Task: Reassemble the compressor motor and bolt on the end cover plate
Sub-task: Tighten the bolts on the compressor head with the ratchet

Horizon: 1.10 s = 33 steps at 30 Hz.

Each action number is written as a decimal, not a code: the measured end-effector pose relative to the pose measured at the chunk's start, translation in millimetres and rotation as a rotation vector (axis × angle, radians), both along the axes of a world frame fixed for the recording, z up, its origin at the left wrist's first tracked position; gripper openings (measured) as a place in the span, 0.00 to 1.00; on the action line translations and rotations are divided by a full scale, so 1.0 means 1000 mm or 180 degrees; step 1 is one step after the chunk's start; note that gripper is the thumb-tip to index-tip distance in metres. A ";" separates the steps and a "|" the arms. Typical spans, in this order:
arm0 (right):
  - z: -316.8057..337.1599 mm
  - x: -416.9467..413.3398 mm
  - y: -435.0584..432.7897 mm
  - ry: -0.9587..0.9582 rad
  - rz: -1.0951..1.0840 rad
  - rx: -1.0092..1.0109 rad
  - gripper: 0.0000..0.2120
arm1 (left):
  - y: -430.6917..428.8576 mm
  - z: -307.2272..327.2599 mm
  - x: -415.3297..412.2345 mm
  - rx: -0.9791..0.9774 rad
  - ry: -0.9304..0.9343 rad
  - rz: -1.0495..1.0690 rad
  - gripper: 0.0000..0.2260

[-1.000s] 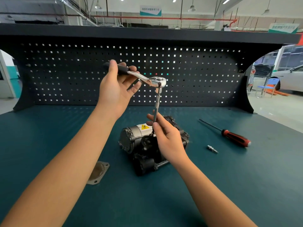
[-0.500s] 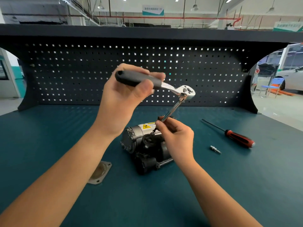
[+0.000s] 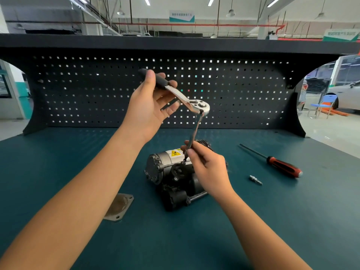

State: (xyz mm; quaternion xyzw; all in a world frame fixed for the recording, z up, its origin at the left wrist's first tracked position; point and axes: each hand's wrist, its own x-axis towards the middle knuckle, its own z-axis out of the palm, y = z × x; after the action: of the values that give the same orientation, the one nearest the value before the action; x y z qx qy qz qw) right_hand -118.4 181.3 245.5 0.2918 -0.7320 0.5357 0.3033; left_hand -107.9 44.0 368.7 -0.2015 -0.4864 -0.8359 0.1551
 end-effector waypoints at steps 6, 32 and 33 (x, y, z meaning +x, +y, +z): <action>-0.001 0.001 0.000 0.0217 -0.0327 -0.0134 0.05 | 0.012 -0.010 0.029 0.0064 0.0734 0.0346 0.06; 0.036 -0.010 0.018 -0.0673 0.0781 0.0487 0.17 | 0.021 0.026 -0.025 0.1010 -0.0633 -0.1000 0.21; 0.039 -0.011 0.018 -0.0678 0.0806 0.0530 0.16 | 0.022 0.030 -0.025 0.0814 -0.0772 -0.1268 0.21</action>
State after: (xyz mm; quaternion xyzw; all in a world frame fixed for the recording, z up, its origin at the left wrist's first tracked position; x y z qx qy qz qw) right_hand -129.2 199.8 284.3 0.3474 -0.7593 0.5349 0.1291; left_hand -133.4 66.0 398.3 -0.1703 -0.3426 -0.9227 -0.0476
